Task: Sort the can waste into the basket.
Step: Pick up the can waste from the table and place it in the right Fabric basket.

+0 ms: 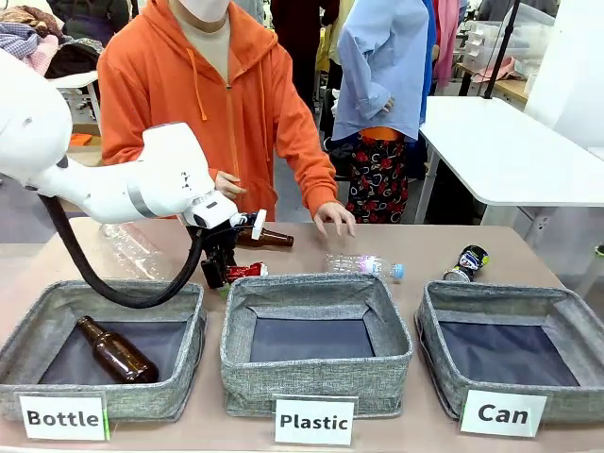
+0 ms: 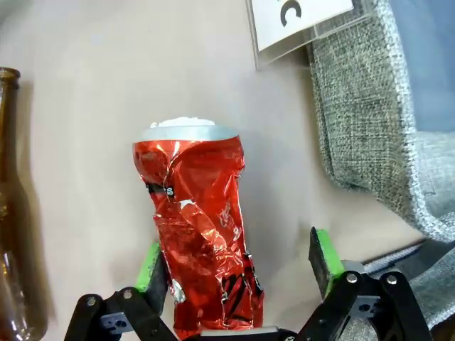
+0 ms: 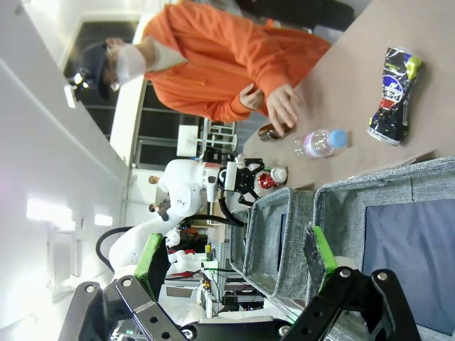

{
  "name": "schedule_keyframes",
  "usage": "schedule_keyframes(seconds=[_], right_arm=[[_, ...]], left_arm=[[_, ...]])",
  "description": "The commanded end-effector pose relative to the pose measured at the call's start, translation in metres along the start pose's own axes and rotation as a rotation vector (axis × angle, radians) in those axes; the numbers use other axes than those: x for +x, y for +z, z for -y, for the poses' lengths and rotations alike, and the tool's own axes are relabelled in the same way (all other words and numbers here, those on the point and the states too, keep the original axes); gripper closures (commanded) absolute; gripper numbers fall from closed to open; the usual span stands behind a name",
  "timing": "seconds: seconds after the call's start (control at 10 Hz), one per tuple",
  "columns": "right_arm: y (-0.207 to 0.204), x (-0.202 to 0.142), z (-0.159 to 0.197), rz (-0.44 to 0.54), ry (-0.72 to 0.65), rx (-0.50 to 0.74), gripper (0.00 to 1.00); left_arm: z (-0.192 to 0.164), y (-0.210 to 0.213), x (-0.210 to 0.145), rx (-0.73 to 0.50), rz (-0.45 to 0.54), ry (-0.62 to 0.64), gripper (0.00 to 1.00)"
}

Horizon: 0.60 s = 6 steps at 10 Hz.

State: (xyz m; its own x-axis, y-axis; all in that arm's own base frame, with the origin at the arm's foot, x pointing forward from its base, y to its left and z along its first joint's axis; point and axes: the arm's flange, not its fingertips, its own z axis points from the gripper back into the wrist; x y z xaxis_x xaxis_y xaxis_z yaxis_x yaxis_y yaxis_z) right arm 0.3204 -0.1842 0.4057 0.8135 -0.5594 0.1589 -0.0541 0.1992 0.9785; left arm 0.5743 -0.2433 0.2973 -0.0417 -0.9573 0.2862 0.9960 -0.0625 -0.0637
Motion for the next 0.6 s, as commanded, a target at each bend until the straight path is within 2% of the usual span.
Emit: schedule_keyframes(seconds=[0.0, 0.1, 0.2, 0.3, 0.4, 0.5], right_arm=[[-0.001, 0.002, -0.001, 0.01, 0.02, 0.018, 0.0], [-0.001, 0.002, -0.001, 0.01, 0.02, 0.018, 0.0], [-0.001, 0.002, -0.001, 0.01, 0.02, 0.018, 0.0], [-0.001, 0.002, -0.001, 0.01, 0.02, 0.018, 0.0], [-0.001, 0.002, -0.001, 0.01, 0.02, 0.018, 0.0], [-0.001, 0.002, -0.001, 0.01, 0.02, 0.018, 0.0]], left_arm=[[-0.01, 0.003, 0.003, 0.001, -0.019, 0.015, 0.11], [-0.009, 0.003, 0.003, 0.007, -0.026, 0.007, 0.6], [-0.008, 0.005, 0.004, 0.008, -0.02, 0.007, 0.71], [-0.009, 0.006, 0.003, 0.014, -0.018, 0.009, 1.0], [-0.007, 0.009, 0.003, 0.016, -0.009, 0.012, 1.0], [-0.004, 0.015, 0.004, 0.016, 0.007, 0.013, 0.86]])
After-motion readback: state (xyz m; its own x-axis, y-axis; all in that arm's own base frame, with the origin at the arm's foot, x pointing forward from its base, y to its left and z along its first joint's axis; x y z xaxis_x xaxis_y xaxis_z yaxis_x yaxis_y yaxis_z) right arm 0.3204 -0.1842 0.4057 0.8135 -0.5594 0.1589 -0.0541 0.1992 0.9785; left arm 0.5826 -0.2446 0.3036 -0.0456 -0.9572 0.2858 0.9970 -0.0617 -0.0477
